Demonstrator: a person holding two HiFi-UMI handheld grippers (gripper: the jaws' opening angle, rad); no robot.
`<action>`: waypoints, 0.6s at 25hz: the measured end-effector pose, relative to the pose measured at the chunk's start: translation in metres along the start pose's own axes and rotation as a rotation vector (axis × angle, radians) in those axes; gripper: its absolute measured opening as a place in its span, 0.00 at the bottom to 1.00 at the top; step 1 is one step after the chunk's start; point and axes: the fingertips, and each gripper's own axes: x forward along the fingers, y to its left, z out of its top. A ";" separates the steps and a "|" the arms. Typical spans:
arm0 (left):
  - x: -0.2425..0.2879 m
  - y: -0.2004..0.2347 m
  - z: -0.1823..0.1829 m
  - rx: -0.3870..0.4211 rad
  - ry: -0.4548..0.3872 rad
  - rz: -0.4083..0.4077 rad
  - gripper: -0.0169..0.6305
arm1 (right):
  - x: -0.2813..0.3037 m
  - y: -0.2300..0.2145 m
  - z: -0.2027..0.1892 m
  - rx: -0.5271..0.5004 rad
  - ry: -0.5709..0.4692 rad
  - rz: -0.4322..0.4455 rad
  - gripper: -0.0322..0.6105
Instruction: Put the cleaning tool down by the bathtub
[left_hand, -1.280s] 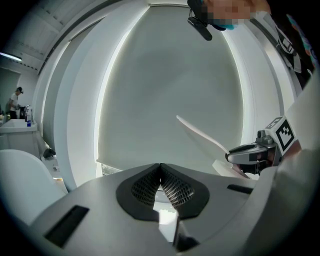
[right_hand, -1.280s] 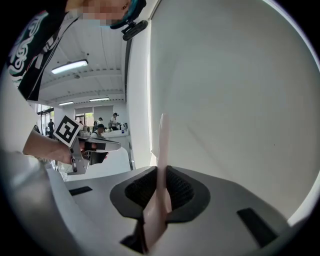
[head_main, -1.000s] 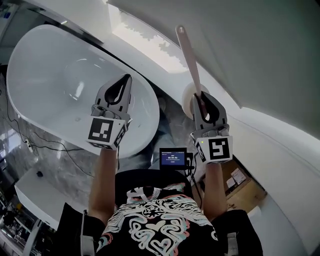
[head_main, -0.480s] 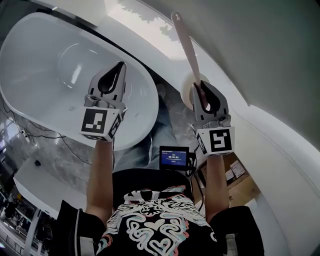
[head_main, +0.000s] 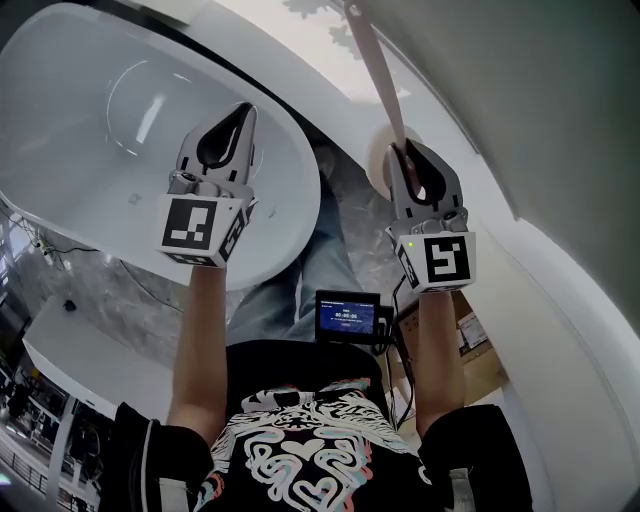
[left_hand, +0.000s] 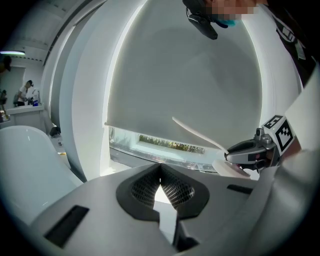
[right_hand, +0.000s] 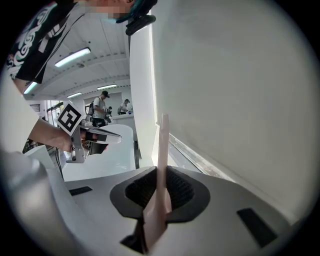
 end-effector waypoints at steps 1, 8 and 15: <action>0.001 0.001 -0.006 -0.005 0.009 0.005 0.05 | 0.003 0.000 -0.005 0.002 0.007 0.005 0.17; 0.013 0.016 -0.033 -0.029 0.037 0.030 0.05 | 0.034 0.000 -0.026 -0.003 0.043 0.037 0.17; 0.045 0.025 -0.067 -0.046 0.060 0.031 0.05 | 0.069 -0.012 -0.064 -0.010 0.077 0.054 0.17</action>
